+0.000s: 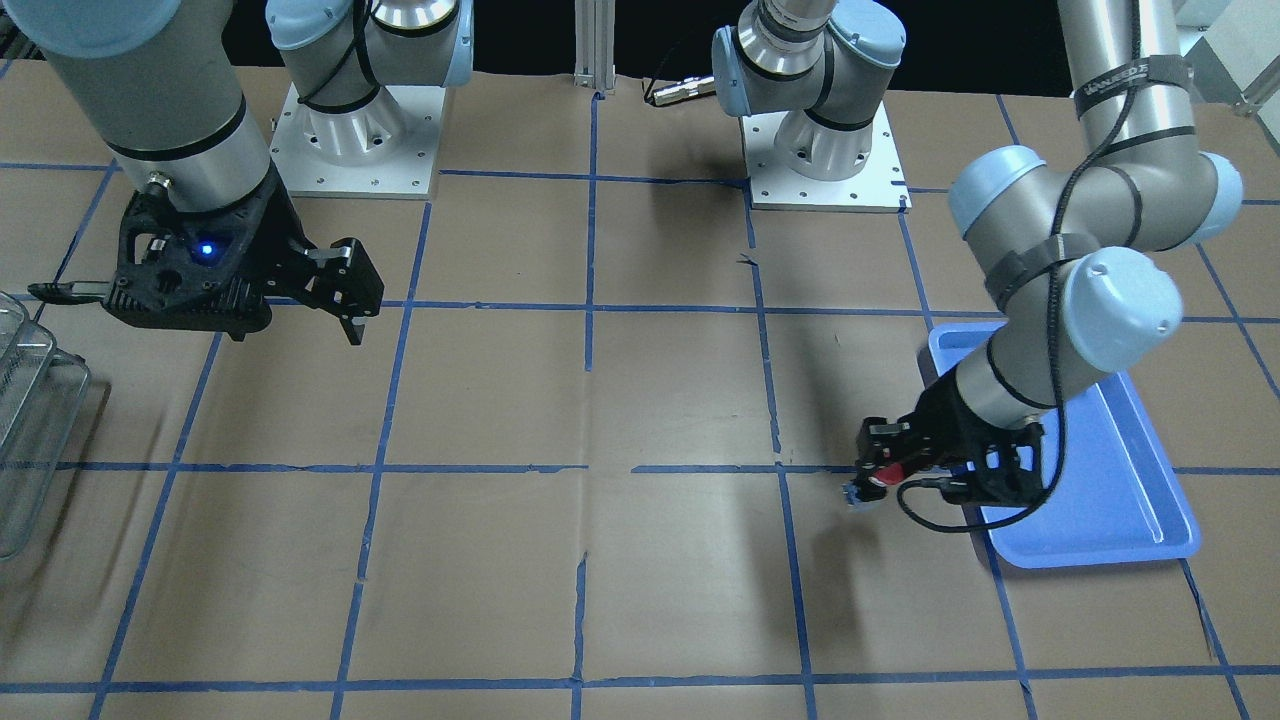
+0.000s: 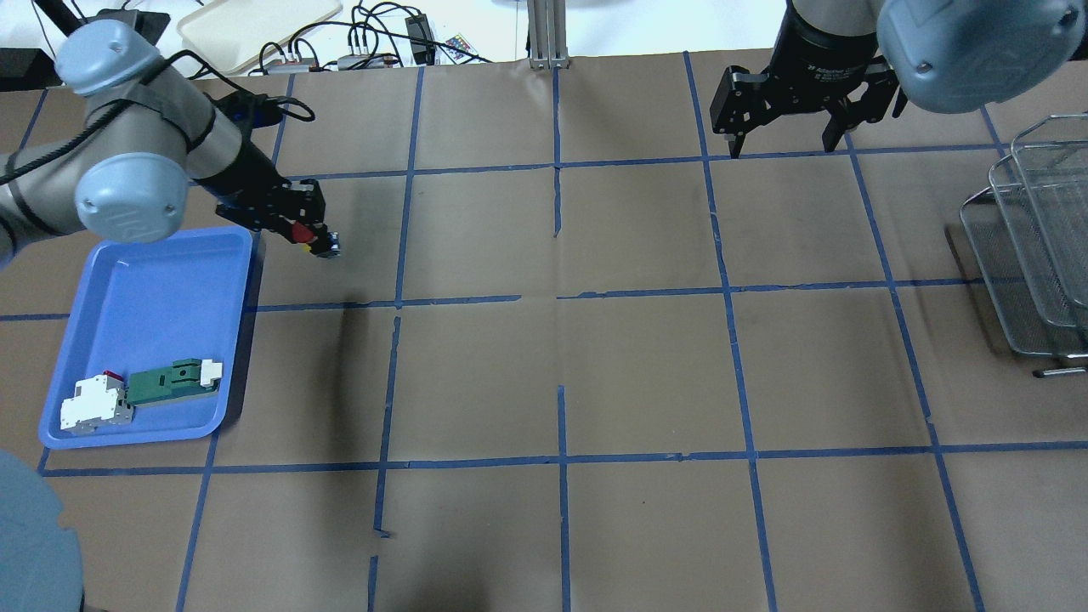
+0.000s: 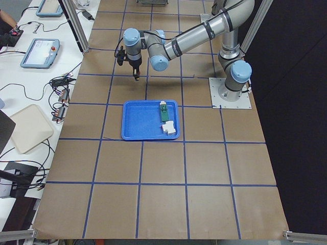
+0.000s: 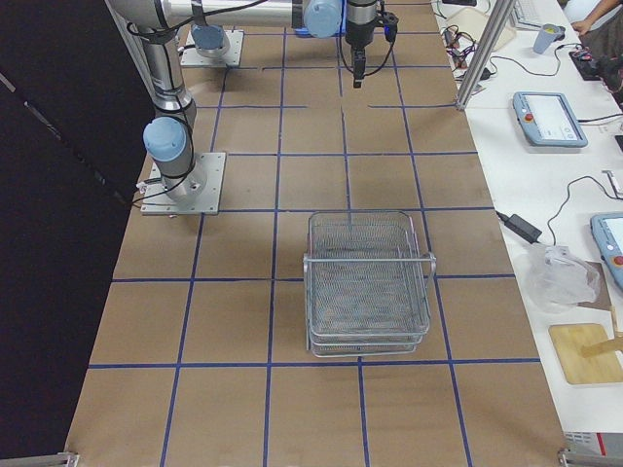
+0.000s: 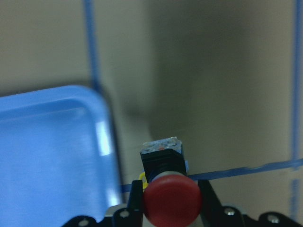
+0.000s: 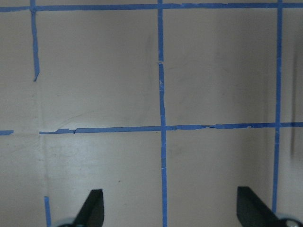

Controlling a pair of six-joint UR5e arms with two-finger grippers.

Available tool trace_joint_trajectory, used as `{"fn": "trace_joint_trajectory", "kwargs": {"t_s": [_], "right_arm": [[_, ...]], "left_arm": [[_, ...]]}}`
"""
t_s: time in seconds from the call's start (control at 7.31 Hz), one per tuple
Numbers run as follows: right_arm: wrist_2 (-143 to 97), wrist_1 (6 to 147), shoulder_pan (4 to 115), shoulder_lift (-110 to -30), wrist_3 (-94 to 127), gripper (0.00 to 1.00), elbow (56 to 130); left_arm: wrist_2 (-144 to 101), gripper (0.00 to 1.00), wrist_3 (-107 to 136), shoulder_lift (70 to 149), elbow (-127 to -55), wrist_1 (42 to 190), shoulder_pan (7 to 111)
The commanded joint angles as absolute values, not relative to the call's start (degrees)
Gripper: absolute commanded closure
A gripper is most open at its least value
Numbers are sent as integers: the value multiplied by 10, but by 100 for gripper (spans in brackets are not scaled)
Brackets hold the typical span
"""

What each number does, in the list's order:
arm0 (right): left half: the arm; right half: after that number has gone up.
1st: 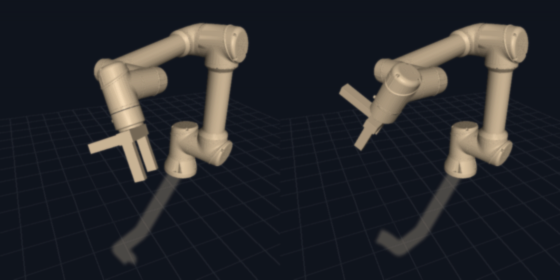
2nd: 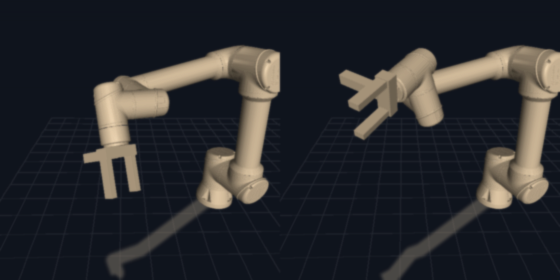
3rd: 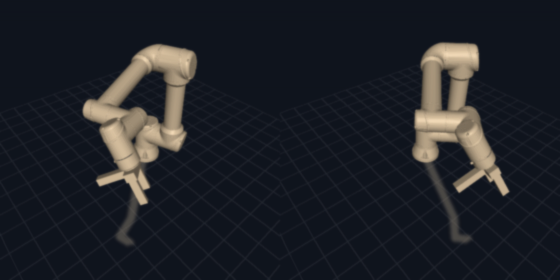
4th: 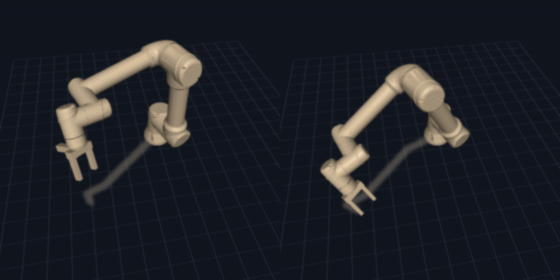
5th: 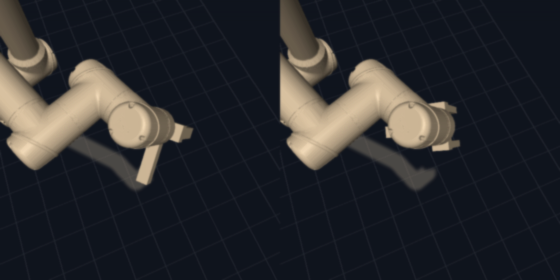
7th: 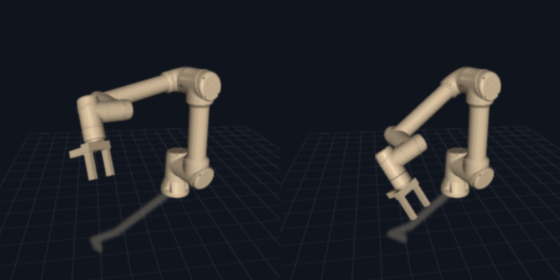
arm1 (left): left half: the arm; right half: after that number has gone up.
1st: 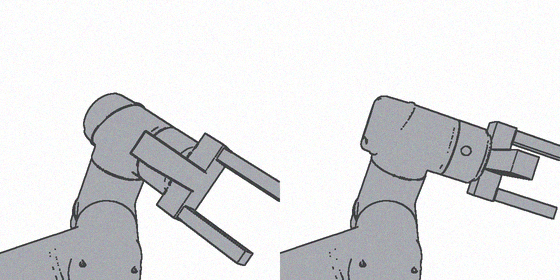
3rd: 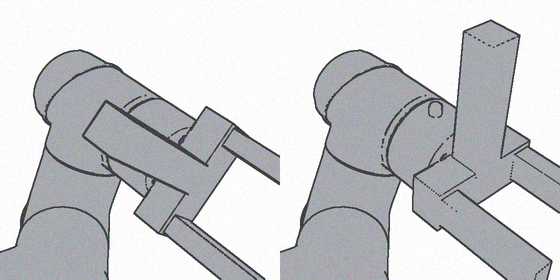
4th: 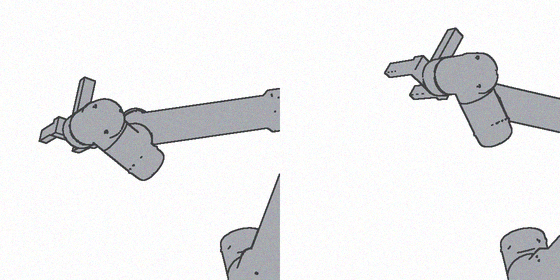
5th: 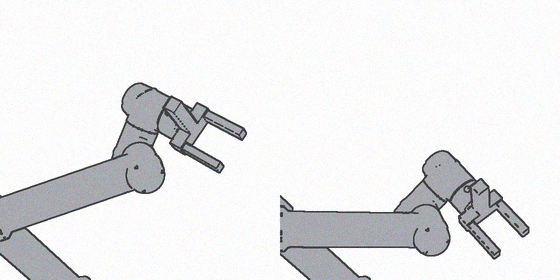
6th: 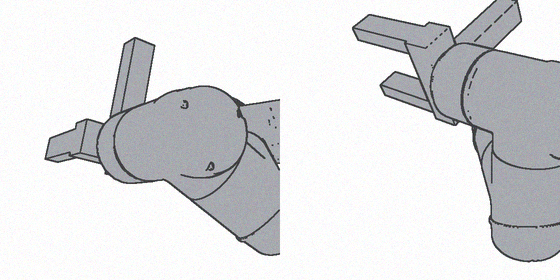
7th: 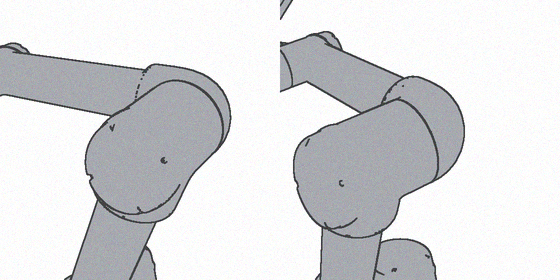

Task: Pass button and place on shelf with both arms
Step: 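Lift the red button and carry it toward the right gripper while the right arm approaches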

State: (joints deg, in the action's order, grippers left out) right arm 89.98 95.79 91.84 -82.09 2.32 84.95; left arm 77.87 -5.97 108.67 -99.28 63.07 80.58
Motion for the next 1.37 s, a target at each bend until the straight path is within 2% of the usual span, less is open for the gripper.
{"fn": "trace_joint_trajectory", "kwargs": {"t_s": [0.0,0.27,0.55,0.82,1.23], "right_arm": [[860,977,912,-816,10,0,852],[857,995,869,-817,-155,2,859],[833,991,853,-819,-210,2,866],[726,956,847,-838,-371,2,867],[670,894,846,-903,-676,3,887]], "left_arm": [[643,100,41,1096,-1001,610,879],[402,100,62,1085,-1005,615,887],[258,100,82,1079,-1005,615,896],[179,100,135,1065,-1003,610,926],[171,100,283,1060,-1012,440,974]]}}
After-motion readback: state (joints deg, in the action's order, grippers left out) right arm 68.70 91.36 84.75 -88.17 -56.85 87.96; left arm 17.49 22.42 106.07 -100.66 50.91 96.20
